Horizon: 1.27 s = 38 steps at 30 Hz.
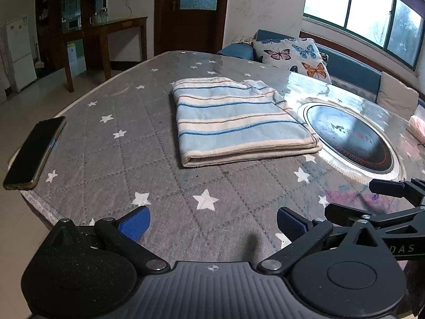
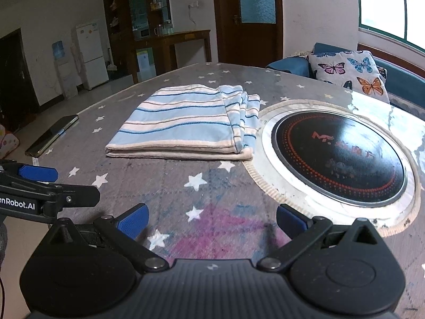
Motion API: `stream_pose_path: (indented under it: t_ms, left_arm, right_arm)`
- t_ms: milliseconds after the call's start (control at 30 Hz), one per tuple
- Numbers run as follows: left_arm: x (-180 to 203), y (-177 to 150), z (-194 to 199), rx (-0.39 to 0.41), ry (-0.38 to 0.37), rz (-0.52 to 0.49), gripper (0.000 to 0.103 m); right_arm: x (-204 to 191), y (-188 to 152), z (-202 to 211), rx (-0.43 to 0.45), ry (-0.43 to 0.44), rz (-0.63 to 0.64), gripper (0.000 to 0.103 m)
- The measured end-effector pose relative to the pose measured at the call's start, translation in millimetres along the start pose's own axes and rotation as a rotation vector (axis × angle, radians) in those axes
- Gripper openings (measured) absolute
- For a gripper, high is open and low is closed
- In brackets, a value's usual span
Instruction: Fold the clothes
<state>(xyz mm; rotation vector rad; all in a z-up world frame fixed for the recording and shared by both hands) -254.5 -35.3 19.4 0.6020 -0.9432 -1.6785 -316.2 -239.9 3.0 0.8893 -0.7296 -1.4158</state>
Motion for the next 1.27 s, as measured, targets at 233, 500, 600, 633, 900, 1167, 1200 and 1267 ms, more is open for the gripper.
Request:
stream_pose_path:
  t_ms: [233,500,600,633,900,1167,1200,1267]
  left_arm:
    - [7.3,-0.6,4.2,0.01,0.017,-0.034,0.103]
    - [11.0,-1.5,7.9,0.014,0.019,-0.048,0.103]
    - [11.2,-1.8,9.1,0.016,0.021,-0.049,0.103]
    - [11.3,-2.0,9.4,0.016,0.022,-0.049,0.103]
    - [11.6,-3.2,12.1,0.018,0.029,-0.05,0.103]
    - [10.5,-4.1,14.7,0.021,0.032,-0.043,0.103]
    - [10.4,-4.3,15.0,0.021,0.032,-0.043,0.103]
    - [10.4,-4.6,15.9,0.024,0.034,-0.042,0.103]
  right_arm:
    - [0.7,-4.2,4.0,0.003,-0.005,-0.02,0.103]
    - [0.8,-6.7,8.1,0.008,-0.012,-0.03,0.103]
    - [0.6,-7.2,9.8,0.009,-0.013,-0.033,0.103]
    - [0.6,-7.4,10.3,0.009,-0.013,-0.033,0.103]
    - [-1.4,-8.3,12.9,0.011,-0.016,-0.029,0.103]
    - [-3.5,-11.6,14.4,0.008,-0.021,-0.028,0.103]
    - [-3.9,-11.9,14.7,0.007,-0.021,-0.027,0.103]
    - [-4.5,-12.3,15.5,0.008,-0.022,-0.025,0.103]
Point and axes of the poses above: each gripper's, at about its wrist camera, not at the fingertips, and z roughly against the way its jaws point, x to its right, y to its top, the point moved 1 cm from there along -z, roughly the way its jaws point, and after that the axes turned 10 degrees about x, right-handed, at the moved point
